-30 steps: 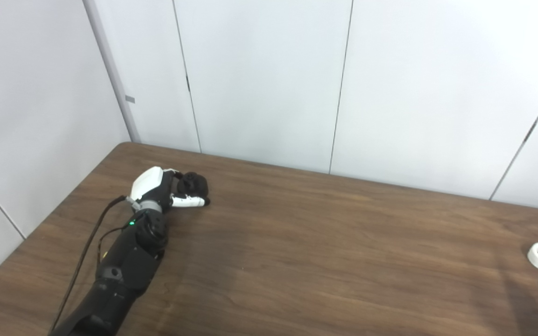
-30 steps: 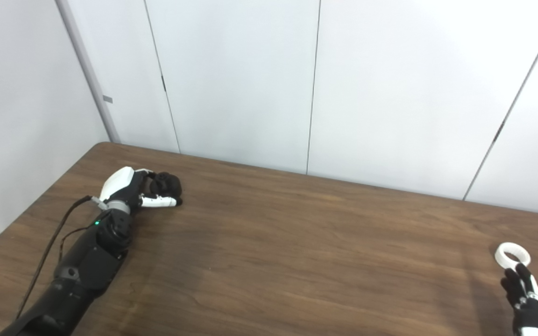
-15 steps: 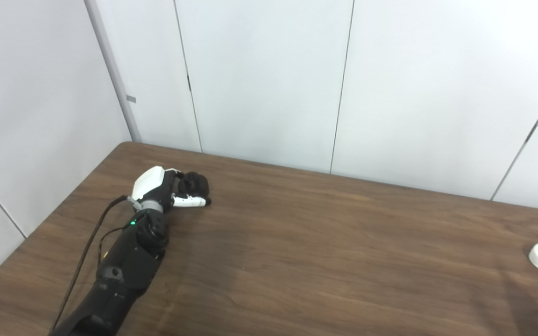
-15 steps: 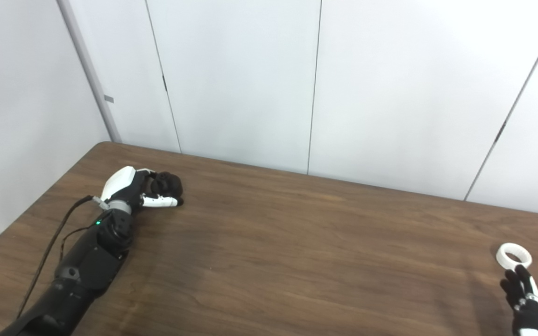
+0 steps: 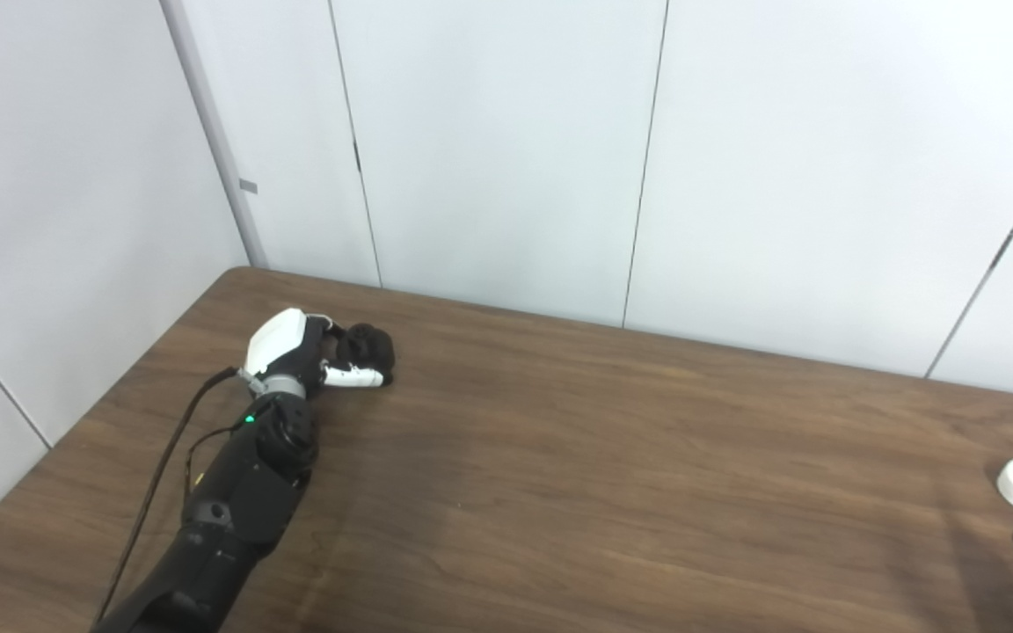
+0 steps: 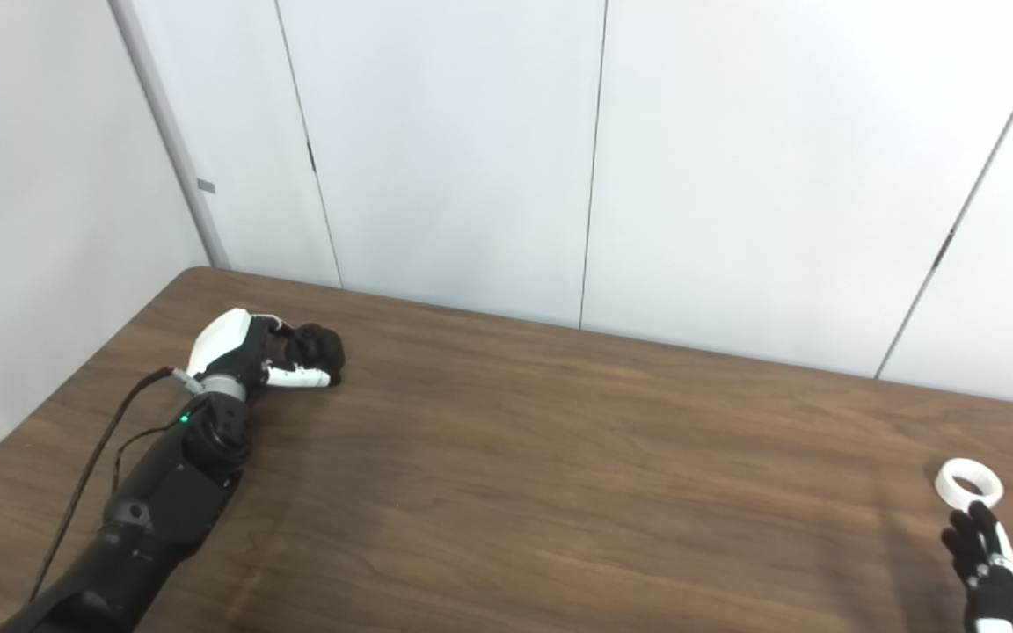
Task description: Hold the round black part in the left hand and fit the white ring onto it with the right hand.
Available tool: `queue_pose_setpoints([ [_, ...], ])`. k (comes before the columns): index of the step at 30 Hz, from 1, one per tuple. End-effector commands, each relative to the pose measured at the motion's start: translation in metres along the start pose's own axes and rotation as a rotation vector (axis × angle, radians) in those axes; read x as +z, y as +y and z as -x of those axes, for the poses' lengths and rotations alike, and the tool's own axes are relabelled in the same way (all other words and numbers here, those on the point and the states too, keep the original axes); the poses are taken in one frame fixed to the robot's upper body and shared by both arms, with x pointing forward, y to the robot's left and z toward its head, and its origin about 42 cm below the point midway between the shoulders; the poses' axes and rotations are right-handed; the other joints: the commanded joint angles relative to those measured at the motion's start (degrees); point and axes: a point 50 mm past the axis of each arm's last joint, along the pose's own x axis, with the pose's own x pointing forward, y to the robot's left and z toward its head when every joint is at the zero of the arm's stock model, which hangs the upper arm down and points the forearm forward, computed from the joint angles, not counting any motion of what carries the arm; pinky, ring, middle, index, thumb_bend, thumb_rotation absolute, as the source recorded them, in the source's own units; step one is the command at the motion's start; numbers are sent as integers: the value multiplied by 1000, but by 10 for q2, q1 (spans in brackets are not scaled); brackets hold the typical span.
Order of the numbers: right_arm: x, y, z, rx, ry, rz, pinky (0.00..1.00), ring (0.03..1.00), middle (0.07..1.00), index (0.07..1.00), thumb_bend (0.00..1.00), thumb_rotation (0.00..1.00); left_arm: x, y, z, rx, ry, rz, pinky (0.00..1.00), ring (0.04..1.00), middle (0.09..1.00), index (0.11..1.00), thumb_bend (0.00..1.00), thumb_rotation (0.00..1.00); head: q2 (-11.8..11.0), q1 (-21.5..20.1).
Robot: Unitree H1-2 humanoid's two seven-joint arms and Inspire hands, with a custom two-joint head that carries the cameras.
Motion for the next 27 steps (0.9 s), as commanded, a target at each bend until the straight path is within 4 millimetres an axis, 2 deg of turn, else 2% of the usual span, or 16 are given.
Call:
queue_pose_setpoints([
  [1,-33,22,37,-15,150,-74,1000,956,966,977,501,1000,17,25,-10,91,-55,46,1000,925,812,508,586,73,0,0],
  [5,-33,22,37,-17,153,-67,1000,951,963,976,500,1000,17,25,-7,103,-68,50,1000,909,784,482,525,49,0,0],
  [21,-32,24,37,-17,157,-74,1000,951,958,971,498,1000,19,25,0,121,-120,6,1000,889,766,481,523,49,4,-10],
  [27,-31,26,38,-15,159,-70,1000,942,954,966,513,1000,27,30,18,108,-181,-20,1000,898,758,481,523,48,8,-17],
])
